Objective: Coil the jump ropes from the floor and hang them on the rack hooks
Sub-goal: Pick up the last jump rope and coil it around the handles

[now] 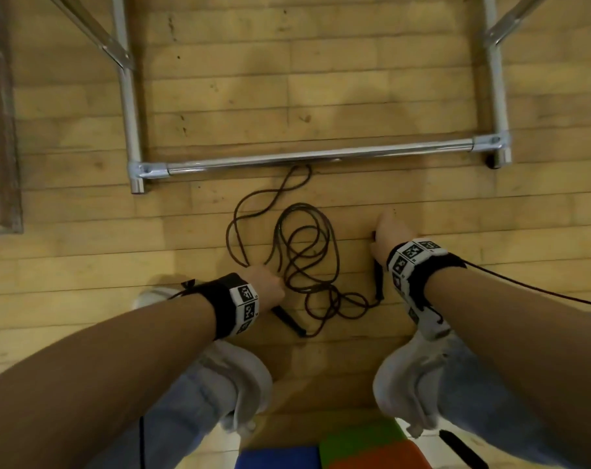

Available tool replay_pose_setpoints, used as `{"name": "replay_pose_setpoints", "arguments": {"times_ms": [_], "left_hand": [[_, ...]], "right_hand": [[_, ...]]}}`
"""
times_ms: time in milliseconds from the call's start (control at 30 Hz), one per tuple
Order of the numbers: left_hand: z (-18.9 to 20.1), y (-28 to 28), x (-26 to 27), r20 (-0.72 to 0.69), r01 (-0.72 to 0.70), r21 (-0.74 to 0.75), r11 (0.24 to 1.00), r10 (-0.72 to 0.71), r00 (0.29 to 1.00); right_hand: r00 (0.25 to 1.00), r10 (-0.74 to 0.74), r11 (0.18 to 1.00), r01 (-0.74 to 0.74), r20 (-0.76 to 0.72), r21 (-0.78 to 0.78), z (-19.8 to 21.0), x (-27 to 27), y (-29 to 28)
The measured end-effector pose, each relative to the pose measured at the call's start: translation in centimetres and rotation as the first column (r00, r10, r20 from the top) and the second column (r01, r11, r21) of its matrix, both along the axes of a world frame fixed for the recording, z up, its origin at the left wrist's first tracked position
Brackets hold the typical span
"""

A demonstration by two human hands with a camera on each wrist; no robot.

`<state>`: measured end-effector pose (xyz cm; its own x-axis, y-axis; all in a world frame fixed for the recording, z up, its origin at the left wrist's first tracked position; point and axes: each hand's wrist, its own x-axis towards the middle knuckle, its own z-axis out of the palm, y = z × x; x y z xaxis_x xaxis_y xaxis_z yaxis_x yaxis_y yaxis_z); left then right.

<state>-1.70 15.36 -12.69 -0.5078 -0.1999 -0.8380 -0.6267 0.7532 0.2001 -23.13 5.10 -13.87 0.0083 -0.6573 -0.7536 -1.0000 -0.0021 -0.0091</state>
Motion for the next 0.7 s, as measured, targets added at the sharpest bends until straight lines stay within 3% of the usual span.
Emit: {"name": "replay_pose_setpoints", "arguments": {"times_ms": [133,233,400,467,567,700], "left_hand": [[-0.1,-1.0,1.4,0.006,-0.092,0.014,0.996,0.092,0.996],[1.9,-3.4,2.6,-0.058,-0.281,-0.003,0.96,0.28,0.958],[7.5,-7.9,4.0,-0.164,-0.478,-0.115,0.871,0.458,0.874],[10.6,-9.6,4.1,-0.252,-0.613,-0.149,0.776,0.57,0.782],[15.5,-11.4,3.8,-0.407,-0.803,-0.161,0.574,0.702,0.584],[22.7,-12.6,2.6,-0.676,-0.968,-0.07,0.242,0.702,0.225]], "right_hand": [[0.991,-0.12,0.992,0.123,0.06,-0.033,-0.5,0.2,-0.8],[0.992,-0.063,0.996,0.07,0.108,-0.055,0.8,0.5,-2.5],[0.98,0.014,0.983,0.023,0.198,-0.183,6.4,1.3,-6.5],[0.969,0.034,0.97,0.027,0.245,-0.242,9.6,1.7,-8.0],[0.937,0.033,0.935,0.093,0.348,-0.341,15.1,2.8,-9.5],[0.812,0.046,0.883,0.239,0.582,-0.404,23.3,3.8,-9.9]]}}
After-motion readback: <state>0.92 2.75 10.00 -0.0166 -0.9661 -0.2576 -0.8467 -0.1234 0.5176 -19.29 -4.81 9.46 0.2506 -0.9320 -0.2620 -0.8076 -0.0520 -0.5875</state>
